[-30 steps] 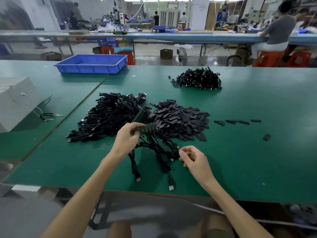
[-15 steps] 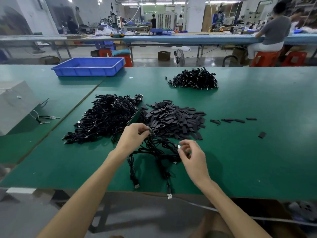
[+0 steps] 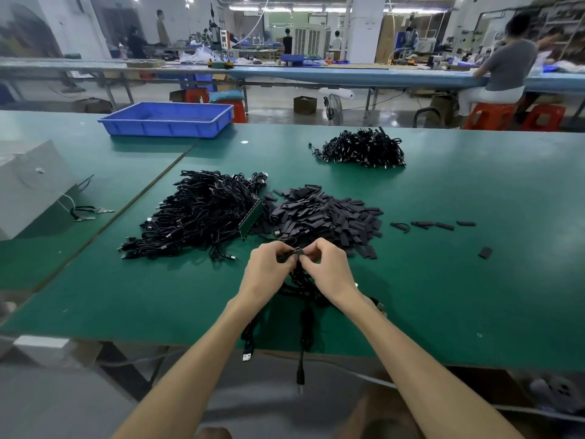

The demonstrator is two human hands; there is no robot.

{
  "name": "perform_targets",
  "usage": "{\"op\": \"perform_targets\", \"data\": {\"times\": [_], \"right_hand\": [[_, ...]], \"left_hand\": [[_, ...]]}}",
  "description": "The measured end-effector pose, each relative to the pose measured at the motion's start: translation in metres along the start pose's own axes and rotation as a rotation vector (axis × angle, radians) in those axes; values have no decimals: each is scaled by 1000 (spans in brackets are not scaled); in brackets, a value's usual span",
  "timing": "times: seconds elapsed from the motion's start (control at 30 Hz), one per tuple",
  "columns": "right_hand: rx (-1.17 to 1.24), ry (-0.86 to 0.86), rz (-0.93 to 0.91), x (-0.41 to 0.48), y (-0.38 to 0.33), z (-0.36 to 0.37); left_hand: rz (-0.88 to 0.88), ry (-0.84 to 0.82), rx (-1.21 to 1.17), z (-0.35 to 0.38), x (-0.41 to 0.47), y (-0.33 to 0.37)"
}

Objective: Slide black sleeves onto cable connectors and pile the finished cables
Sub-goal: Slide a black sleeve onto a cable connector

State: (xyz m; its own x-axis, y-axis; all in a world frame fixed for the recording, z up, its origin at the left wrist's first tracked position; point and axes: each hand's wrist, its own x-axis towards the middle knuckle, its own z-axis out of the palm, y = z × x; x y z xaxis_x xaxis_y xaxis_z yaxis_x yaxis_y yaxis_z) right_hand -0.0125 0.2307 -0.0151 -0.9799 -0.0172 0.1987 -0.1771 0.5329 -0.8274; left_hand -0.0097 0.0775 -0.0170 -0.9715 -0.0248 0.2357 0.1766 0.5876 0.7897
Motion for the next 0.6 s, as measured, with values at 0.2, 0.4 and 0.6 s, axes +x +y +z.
{"op": "perform_targets", "data": {"times": [0.2,0.4,0.6], "right_hand": [[-60,31,-28,-5,7,4],[137,250,120,6,18,-16],[620,541,364,18,37,-62]], "left_hand": [[-81,36,21,13,-3,2],[-109,119,49,3,0,-13],[-129,237,53,-32,16,-39]]}}
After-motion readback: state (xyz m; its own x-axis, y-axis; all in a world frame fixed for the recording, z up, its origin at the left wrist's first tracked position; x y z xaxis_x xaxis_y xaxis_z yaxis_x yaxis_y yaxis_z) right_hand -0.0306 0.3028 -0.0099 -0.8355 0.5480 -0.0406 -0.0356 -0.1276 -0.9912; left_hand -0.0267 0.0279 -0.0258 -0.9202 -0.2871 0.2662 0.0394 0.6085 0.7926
